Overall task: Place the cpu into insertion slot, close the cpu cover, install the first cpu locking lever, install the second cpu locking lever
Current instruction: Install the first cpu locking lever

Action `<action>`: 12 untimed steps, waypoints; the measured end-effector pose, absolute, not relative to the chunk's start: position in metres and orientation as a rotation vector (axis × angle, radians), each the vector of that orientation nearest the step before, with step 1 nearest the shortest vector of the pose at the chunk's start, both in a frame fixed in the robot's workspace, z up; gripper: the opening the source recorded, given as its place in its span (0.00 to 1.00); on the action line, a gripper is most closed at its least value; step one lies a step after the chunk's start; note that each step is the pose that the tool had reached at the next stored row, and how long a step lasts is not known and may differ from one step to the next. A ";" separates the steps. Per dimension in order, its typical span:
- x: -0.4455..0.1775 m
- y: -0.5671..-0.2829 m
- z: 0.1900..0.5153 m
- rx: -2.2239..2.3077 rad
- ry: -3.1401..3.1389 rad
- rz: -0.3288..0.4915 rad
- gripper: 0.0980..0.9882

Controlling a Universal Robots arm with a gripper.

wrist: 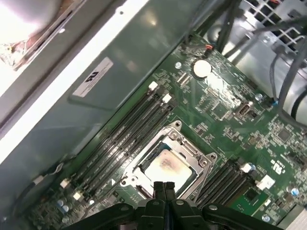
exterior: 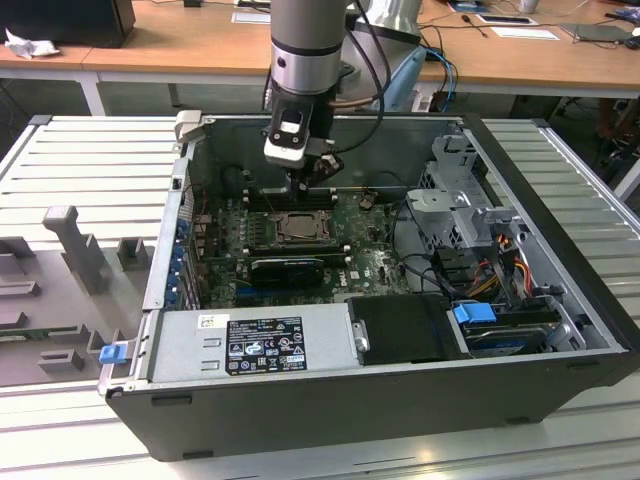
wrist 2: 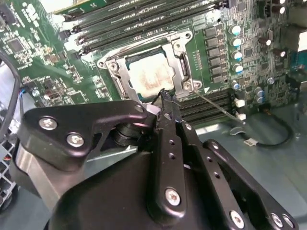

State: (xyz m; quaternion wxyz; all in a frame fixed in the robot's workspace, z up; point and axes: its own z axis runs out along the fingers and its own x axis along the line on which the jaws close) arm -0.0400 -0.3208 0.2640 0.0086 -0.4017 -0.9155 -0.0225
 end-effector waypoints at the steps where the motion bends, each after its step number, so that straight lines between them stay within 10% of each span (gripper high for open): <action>1: -0.040 -0.321 0.266 -1.246 -2.864 -0.070 0.01; 12: -0.040 -0.321 0.266 -0.882 -2.991 -0.066 0.01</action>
